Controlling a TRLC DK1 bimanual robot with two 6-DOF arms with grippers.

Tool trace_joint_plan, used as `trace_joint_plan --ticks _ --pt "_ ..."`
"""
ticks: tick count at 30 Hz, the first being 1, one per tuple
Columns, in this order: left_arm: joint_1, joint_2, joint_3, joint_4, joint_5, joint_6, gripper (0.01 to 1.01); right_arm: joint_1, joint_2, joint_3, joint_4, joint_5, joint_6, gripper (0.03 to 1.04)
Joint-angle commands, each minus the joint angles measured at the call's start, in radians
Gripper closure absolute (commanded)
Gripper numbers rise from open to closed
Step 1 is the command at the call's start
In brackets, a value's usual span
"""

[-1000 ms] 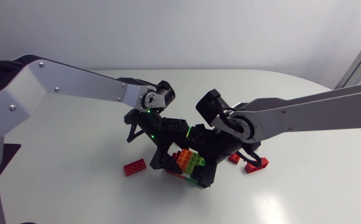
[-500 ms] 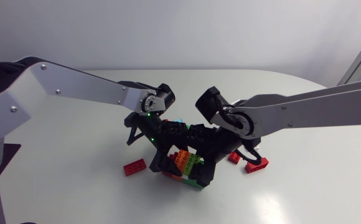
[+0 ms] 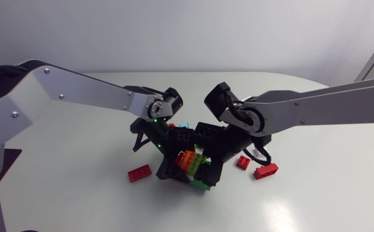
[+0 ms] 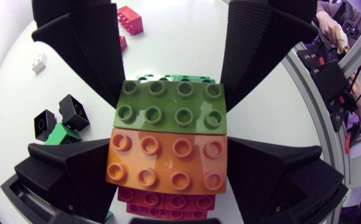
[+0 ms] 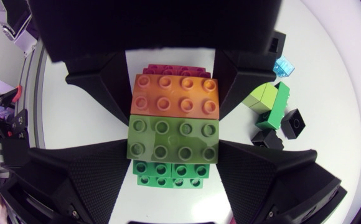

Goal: Disassemble duplo

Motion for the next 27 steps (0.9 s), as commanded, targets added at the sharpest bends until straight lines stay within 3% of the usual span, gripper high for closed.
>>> trace_joint_plan --ticks 1,12,17,20,25,27 --pt "-0.012 -0.013 -0.024 -0.003 -0.005 0.010 0.120 0.007 0.024 -0.016 0.003 0.005 0.019 0.10" --pt "-0.006 -0.019 -0.024 -0.003 -0.008 0.012 0.120 0.032 0.024 -0.036 0.009 0.029 0.014 0.07" --pt "-0.006 -0.020 -0.030 -0.003 -0.009 0.012 0.136 0.053 0.027 -0.033 0.009 0.049 0.013 0.14" --pt "0.000 -0.022 -0.031 -0.003 -0.011 0.012 0.151 0.064 0.035 -0.033 0.009 0.057 0.013 0.23" --pt "0.005 -0.026 -0.037 -0.003 -0.014 0.013 0.162 0.072 0.036 -0.037 0.023 0.066 0.013 0.63" --pt "0.005 -0.028 -0.042 -0.001 -0.014 0.013 0.164 0.070 0.039 -0.034 0.025 0.069 0.017 0.63"
